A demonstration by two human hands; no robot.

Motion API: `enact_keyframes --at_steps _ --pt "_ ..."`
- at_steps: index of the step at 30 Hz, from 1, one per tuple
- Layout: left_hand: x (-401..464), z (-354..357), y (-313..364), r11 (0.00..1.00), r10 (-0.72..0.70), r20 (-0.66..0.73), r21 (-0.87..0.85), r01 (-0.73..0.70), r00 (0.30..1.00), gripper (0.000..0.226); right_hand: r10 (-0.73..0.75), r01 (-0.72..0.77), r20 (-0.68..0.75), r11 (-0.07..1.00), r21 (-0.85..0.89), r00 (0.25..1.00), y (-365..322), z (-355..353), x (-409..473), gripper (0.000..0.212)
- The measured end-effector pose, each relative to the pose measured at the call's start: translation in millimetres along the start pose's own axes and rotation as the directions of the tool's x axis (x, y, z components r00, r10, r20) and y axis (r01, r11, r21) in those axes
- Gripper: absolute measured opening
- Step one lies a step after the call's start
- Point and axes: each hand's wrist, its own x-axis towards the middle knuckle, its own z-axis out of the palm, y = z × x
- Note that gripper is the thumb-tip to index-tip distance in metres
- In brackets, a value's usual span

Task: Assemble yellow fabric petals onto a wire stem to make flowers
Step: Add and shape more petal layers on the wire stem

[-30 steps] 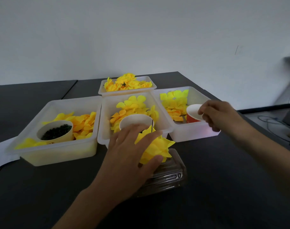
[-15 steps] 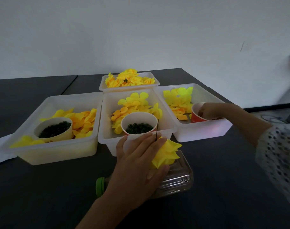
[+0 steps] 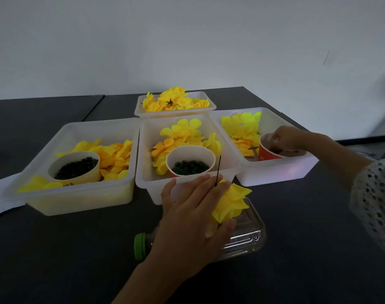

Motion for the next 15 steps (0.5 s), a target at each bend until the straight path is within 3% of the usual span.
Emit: enact_keyframes --at_steps 2,8,15 --pt "-0.2 0.2 -0.2 1.000 0.003 0.000 0.008 -0.003 1.000 0.059 -0.019 0.019 -0.018 0.999 0.046 1.000 0.0 -4.1 -4.0 0.037" --pt "-0.8 1.0 0.8 1.000 0.008 -0.018 0.004 -0.008 1.000 0.058 -0.026 0.029 -0.128 0.999 0.021 0.991 -0.4 -8.7 -15.9 0.041" --pt "-2.6 -0.6 0.4 1.000 0.019 -0.027 -0.004 -0.019 0.999 0.057 -0.010 0.055 -0.173 0.965 0.256 0.985 -1.8 -15.7 -32.8 0.031"
